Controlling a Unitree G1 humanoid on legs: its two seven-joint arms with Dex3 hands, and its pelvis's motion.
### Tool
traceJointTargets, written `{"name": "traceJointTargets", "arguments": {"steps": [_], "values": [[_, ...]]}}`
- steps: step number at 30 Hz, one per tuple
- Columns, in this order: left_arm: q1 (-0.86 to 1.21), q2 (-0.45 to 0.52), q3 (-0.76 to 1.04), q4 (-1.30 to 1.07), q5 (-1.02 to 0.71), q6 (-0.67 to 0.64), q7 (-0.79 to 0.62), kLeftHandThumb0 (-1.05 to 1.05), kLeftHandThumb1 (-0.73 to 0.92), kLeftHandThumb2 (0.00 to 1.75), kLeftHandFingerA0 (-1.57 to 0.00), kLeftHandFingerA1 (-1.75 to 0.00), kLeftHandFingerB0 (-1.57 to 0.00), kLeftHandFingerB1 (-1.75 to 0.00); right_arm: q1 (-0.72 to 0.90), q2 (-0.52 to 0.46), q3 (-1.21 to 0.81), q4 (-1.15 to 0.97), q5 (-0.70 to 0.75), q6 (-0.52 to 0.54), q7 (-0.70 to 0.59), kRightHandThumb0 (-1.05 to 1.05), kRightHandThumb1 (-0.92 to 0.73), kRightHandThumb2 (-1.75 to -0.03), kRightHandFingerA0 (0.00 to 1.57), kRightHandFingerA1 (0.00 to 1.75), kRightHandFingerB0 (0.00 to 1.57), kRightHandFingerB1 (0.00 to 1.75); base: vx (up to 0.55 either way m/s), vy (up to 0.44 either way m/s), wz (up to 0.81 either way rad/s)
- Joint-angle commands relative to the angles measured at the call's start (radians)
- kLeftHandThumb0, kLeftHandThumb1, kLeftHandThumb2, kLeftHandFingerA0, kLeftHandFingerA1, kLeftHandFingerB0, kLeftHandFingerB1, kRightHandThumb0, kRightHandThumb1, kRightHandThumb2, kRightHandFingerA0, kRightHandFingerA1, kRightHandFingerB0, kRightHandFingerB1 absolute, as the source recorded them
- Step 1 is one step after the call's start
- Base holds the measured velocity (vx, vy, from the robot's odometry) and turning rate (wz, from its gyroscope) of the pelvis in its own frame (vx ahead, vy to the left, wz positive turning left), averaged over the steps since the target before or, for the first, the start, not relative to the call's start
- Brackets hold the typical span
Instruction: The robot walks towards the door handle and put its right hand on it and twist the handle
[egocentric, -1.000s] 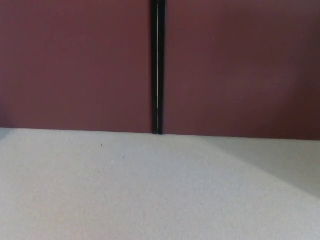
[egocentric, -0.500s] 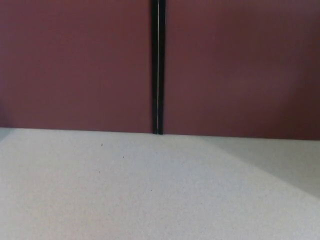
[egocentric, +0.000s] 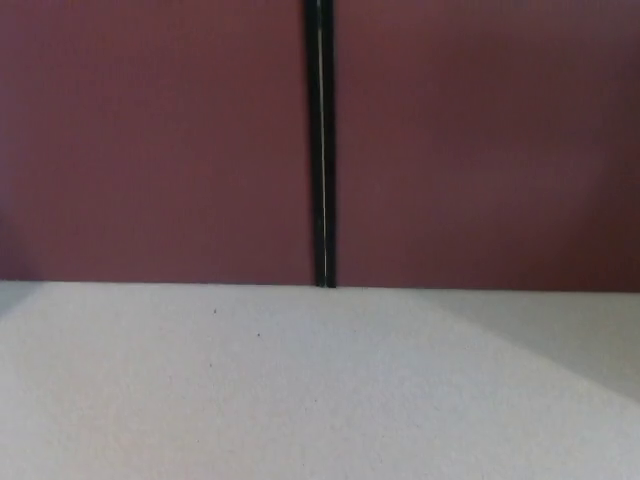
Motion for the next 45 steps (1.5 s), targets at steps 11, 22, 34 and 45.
{"name": "traceJointTargets", "arguments": {"steps": [11, 22, 34, 45], "values": [[0.008, 0.003, -0.017, 0.007, 0.017, -0.020, 0.004, 0.05, 0.59, 0.96, -0.32, -0.55, -0.12, -0.46, -0.006, 0.008, 0.008, 0.015, 0.015, 0.031, -0.023, -0.19, -0.61, -0.59, 0.78, 0.54, 0.47, 0.37, 0.15, 0.046, -0.08], [0.012, 0.007, -0.056, 0.003, 0.028, -0.032, -0.005, 0.05, 0.58, 0.96, -0.27, -0.53, -0.13, -0.46, -0.011, 0.007, 0.030, 0.011, -0.004, 0.016, -0.017, -0.20, -0.62, -0.58, 0.76, 0.49, 0.47, 0.37, 0.15, -0.100, 0.05], [0.007, 0.015, -0.101, 0.001, 0.049, -0.038, -0.019, 0.05, 0.57, 0.95, -0.24, -0.52, -0.14, -0.47, -0.025, 0.010, 0.025, 0.010, 0.007, 0.014, 0.003, -0.19, -0.63, -0.59, 0.75, 0.52, 0.45, 0.37, 0.09, -0.031, 0.06], [0.006, 0.011, -0.115, 0.018, 0.058, -0.032, -0.003, 0.06, 0.57, 0.95, -0.20, -0.50, -0.14, -0.47, -0.021, 0.011, 0.048, 0.010, -0.010, 0.014, -0.001, -0.30, -0.52, -0.70, 0.69, 0.56, 0.42, 0.44, 0.07, 0.020, 0.03]]}}
